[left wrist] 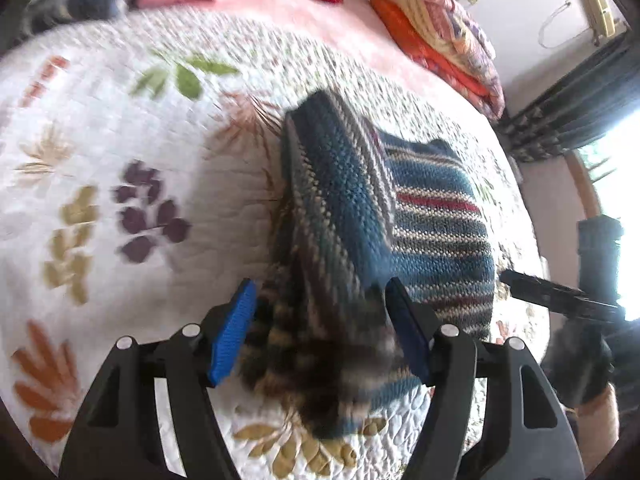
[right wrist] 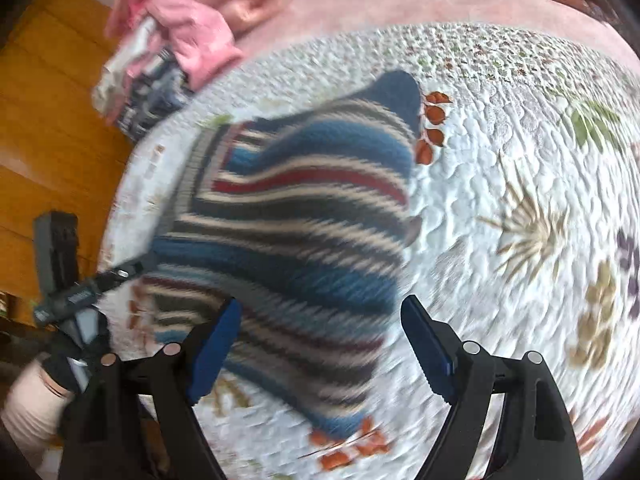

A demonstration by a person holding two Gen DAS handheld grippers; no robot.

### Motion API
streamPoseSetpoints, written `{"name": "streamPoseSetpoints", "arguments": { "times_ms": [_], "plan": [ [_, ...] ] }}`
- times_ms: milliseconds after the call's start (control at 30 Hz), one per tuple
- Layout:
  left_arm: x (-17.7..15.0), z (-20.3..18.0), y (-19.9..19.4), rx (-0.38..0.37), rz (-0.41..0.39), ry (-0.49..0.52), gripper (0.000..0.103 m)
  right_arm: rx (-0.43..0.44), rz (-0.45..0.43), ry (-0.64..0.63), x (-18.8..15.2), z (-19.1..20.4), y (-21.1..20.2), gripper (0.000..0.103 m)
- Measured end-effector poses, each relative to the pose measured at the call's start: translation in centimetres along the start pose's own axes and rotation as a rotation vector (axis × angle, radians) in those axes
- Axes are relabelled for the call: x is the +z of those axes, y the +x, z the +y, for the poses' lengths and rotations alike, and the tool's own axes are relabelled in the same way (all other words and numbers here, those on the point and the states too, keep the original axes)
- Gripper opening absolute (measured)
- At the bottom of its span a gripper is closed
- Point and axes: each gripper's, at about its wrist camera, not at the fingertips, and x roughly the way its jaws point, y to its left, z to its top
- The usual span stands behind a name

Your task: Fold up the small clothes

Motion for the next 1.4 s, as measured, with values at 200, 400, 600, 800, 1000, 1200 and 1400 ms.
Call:
{"name": "streamPoseSetpoints", "arguments": {
  "times_ms": [200,400,600,800,1000,1200,1400],
  "plan": [
    [-3.2,-4.0,-3.5,-0.008,-0.071,0.092,0.066,0.054,-0.016,-0.011,-2.7,3.4,-1.3,0.078],
    [-5.4,-5.3,-1.1,0.087,-0.060,0.195,0.067,0.016,0.056,-0.006,-4.7,4.5,1.3,0.076],
    [-5.9,-2.2,2.3,0.210,0.009,0.159,0.067,-0.017,0.108,0.053,-5.5,2.5,3.5,0.072],
    [-5.9,0.6,3.9,0.187,0.075,0.075,0.074,0.014,0.126,0.122,-5.5,1.3,4.6,0.073],
    [-5.9,0.1,0.9,0.173,0.060,0.046,0.073,-0.080,0.076,0.080,-5.8,3.7,2.3,0.085],
    [-7.5,-2.3,-3.8,0.155,0.012,0.055,0.080,-0.143,-0.028,0.073,-6.8,5.2,-1.8,0.096],
    [-10.0,-3.4,-6.3,0.194,-0.023,0.062,0.087,-0.237,-0.108,0.017,-9.6,7.5,-4.3,0.098]
  ]
}}
